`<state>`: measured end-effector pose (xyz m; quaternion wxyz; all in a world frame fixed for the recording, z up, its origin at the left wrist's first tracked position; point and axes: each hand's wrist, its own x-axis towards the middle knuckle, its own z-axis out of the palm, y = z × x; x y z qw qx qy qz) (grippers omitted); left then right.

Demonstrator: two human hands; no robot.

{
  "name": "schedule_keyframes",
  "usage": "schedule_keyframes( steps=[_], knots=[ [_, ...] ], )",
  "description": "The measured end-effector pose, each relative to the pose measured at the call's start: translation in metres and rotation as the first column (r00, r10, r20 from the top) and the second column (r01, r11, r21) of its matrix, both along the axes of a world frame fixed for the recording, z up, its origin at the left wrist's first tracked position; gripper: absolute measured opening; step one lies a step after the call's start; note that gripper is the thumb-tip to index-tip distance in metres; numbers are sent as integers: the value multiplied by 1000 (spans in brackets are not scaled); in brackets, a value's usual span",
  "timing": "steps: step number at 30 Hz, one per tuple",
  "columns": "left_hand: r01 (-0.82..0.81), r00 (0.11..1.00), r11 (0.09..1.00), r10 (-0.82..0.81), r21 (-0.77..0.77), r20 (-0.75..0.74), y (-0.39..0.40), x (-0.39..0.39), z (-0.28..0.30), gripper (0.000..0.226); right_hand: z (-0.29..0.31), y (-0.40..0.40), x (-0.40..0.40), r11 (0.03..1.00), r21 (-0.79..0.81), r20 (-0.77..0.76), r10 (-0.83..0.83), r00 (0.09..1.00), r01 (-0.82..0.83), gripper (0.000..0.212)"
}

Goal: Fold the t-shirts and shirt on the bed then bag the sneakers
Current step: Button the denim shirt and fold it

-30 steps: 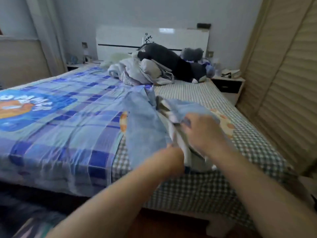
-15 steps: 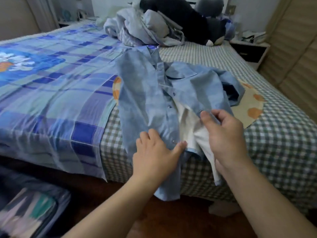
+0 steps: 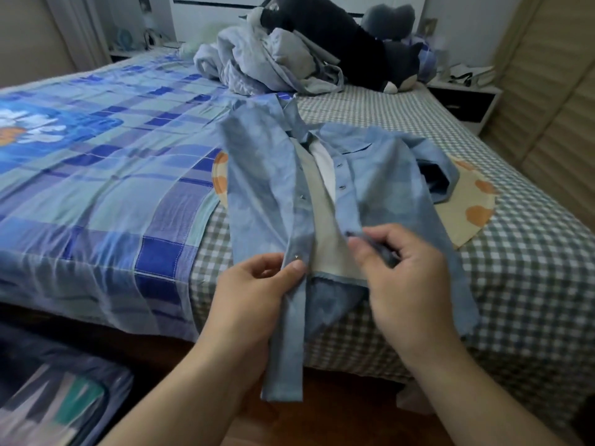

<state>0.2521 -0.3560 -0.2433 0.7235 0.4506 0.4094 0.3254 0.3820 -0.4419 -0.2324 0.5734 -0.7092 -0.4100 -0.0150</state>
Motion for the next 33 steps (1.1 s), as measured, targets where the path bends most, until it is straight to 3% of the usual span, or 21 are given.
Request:
schedule_keyframes(
  steps=[4,10,19,27,33],
  knots=[
    [-15,1000,1000,15,-11,15,-4,3,-2,5,-21,16,-14,999,-18,209,33,977,-30,7],
    [-53,999,999,53,5,-6,-5,7,-1,14,-28,20,-25,992,-87,361,-51,931,88,9],
    [-56,998,998,56,2,-7,-8,4,-5,9,-31,20,-29,992,-105,414,-25,910,76,6],
    [3,982,940,62,-342,179,-11,3,1,17,-42,19,-36,988,-140,405,2,914,60,20],
    [75,989,952,-33,-297,144,-12,-4,-7,17,-39,6,-30,973,-218,378,154,913,-73,28]
  ],
)
